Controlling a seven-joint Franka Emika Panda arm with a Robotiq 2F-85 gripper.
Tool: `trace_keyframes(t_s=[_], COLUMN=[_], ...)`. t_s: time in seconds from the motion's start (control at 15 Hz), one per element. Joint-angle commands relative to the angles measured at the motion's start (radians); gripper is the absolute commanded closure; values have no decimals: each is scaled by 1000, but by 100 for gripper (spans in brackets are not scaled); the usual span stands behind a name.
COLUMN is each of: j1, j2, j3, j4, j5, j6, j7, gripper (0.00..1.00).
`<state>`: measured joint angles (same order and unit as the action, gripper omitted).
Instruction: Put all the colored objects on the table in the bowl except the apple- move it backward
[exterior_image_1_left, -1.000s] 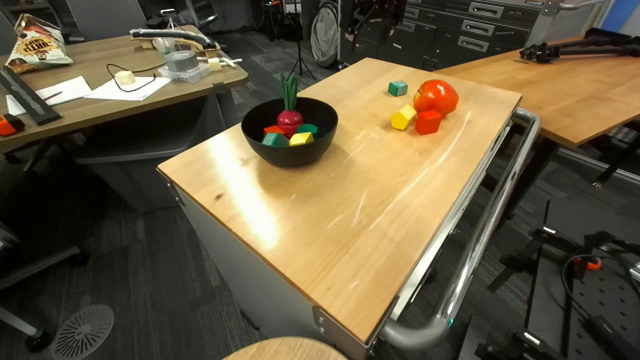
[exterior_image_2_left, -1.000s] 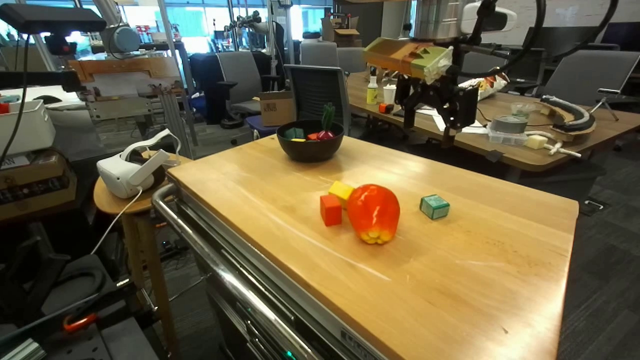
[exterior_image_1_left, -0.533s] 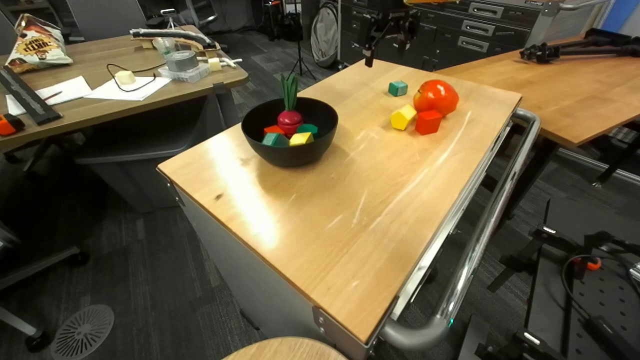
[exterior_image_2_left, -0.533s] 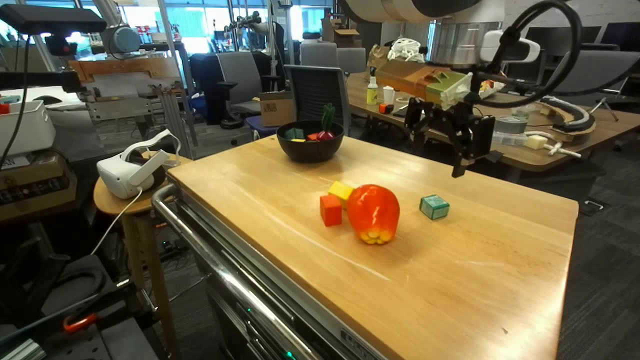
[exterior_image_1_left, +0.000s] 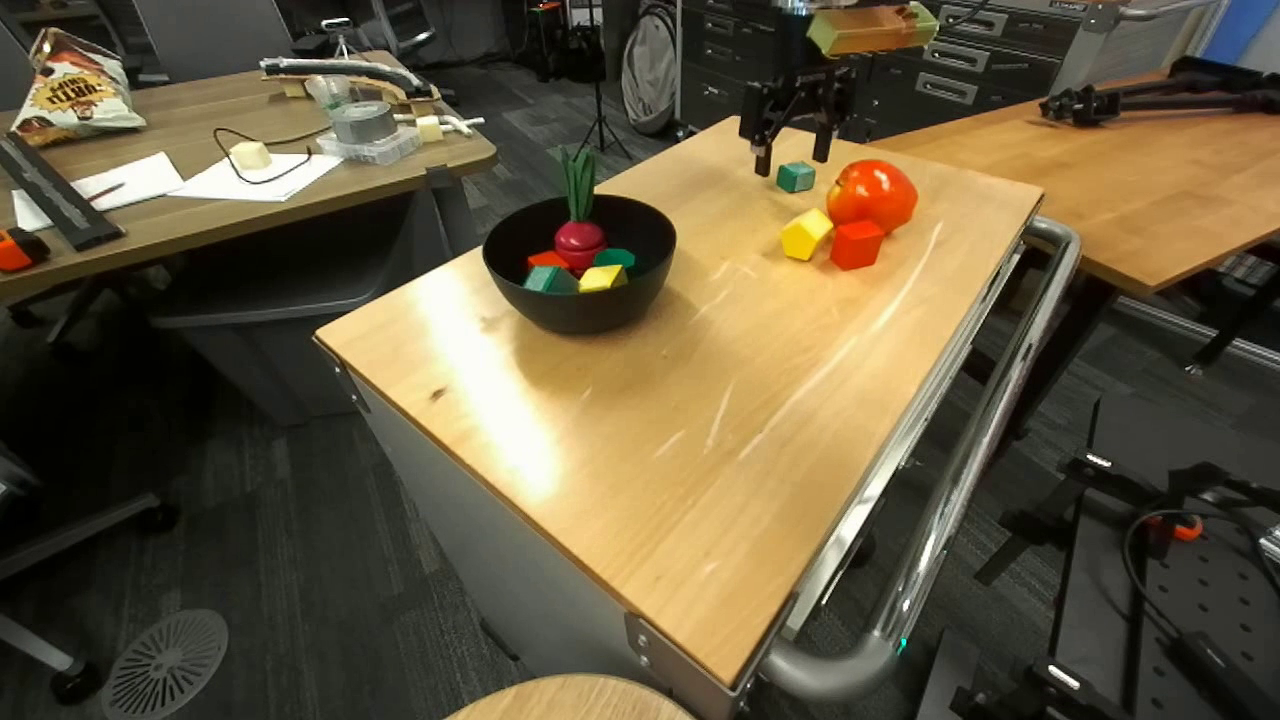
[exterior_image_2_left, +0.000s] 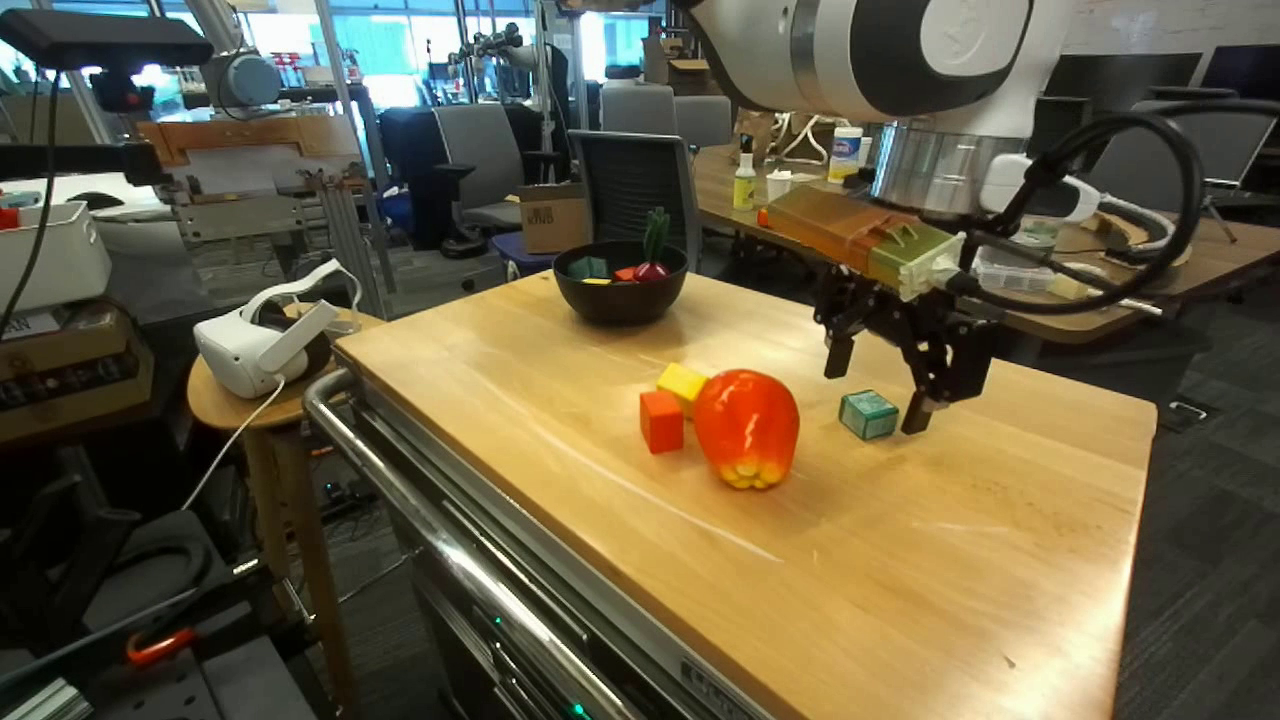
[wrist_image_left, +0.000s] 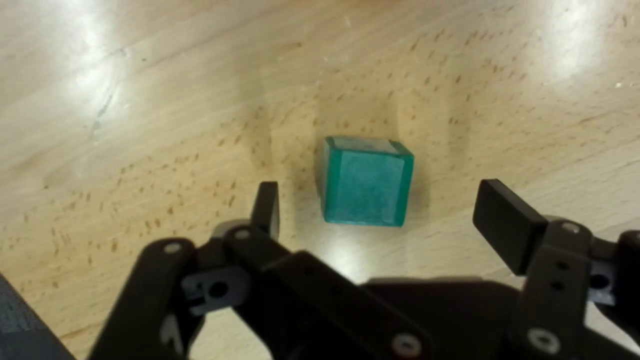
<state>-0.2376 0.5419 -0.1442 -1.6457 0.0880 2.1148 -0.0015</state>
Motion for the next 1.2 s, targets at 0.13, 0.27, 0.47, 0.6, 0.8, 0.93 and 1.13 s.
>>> trace_keyframes(t_s=[0.13, 0.27, 0.47, 0.6, 0.8, 0.93, 1.13], j1=[-18, -19, -22, -21, -31, -18, 30], j2=[47, 52, 51, 48, 17, -53, -167], j3=[7, 7, 5, 8, 43, 78, 120], j4=[72, 80, 89, 91, 88, 42, -40], j5=[11, 12, 12, 17, 90, 145, 136], j6=[-69, -75, -83, -79, -114, -123, -115], j7=[-15, -11, -8, -4, -17, -55, -131], gripper=[38, 56, 78, 86, 86, 86, 86])
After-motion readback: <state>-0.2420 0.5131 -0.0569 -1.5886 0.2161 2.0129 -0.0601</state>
